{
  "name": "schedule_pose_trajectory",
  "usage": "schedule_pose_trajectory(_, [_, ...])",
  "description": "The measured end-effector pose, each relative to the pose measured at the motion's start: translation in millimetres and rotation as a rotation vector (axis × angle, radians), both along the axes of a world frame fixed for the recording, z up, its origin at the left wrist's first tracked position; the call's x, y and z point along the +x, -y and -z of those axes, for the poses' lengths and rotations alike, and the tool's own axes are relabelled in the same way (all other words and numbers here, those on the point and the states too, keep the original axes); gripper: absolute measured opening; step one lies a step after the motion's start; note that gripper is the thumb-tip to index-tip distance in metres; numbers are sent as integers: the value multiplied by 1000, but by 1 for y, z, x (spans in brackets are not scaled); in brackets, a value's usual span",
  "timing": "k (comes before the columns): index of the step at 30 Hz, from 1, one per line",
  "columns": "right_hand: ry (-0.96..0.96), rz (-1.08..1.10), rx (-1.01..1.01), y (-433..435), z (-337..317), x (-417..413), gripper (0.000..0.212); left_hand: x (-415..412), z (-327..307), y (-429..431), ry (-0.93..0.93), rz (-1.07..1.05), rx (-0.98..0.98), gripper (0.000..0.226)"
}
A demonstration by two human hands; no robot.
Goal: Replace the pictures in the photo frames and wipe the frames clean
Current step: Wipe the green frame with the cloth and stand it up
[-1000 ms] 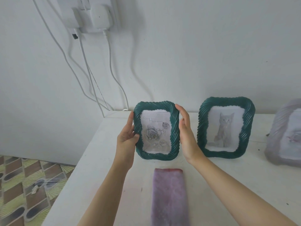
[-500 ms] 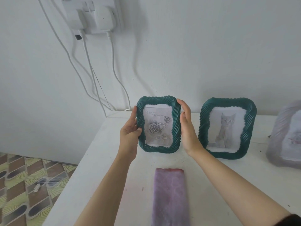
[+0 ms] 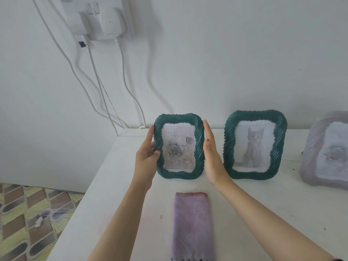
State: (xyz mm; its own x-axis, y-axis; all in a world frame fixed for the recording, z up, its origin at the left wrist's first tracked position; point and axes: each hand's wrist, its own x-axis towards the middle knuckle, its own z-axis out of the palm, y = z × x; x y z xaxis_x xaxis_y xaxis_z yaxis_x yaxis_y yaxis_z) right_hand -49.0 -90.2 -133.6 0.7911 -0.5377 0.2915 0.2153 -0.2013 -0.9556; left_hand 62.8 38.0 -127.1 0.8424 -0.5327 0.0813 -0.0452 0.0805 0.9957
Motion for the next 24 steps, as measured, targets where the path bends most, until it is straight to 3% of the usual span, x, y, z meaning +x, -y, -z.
schedule_pose_trajectory(4, [-65, 8, -35, -4, 3, -30, 42, -12, -5, 0, 88, -69, 55, 78])
schedule_pose_trajectory(7, [-64, 126, -104, -2, 6, -62, 41, -30, -2, 3, 448, -277, 271, 77])
schedule_pose_trajectory(9, [-32, 273, -185, 5, 11, -83, 37, -48, -1, 9, 640, -329, 229, 69])
schedule_pose_trajectory(11, [-20, 475, -316, 17, 17, -100, 37, -67, -2, 19, 759, -227, 146, 61])
schedule_pose_trajectory(13, [-71, 632, -406, 32, 23, -111, 45, -85, -1, 29, 728, -11, 119, 61])
schedule_pose_trajectory(16, [-239, 676, -387, 48, 27, -120, 60, -106, 5, 48, 577, 224, 193, 64])
schedule_pose_trajectory(18, [-293, 636, -334, 55, 28, -122, 67, -114, 12, 60, 527, 303, 268, 68])
schedule_pose_trajectory(20, [-229, 576, -265, 60, 26, -125, 70, -118, 17, 70, 472, 349, 324, 71])
schedule_pose_trajectory(24, [-156, 534, -76, 71, 14, -134, 63, -128, 14, 82, 312, 317, 336, 74])
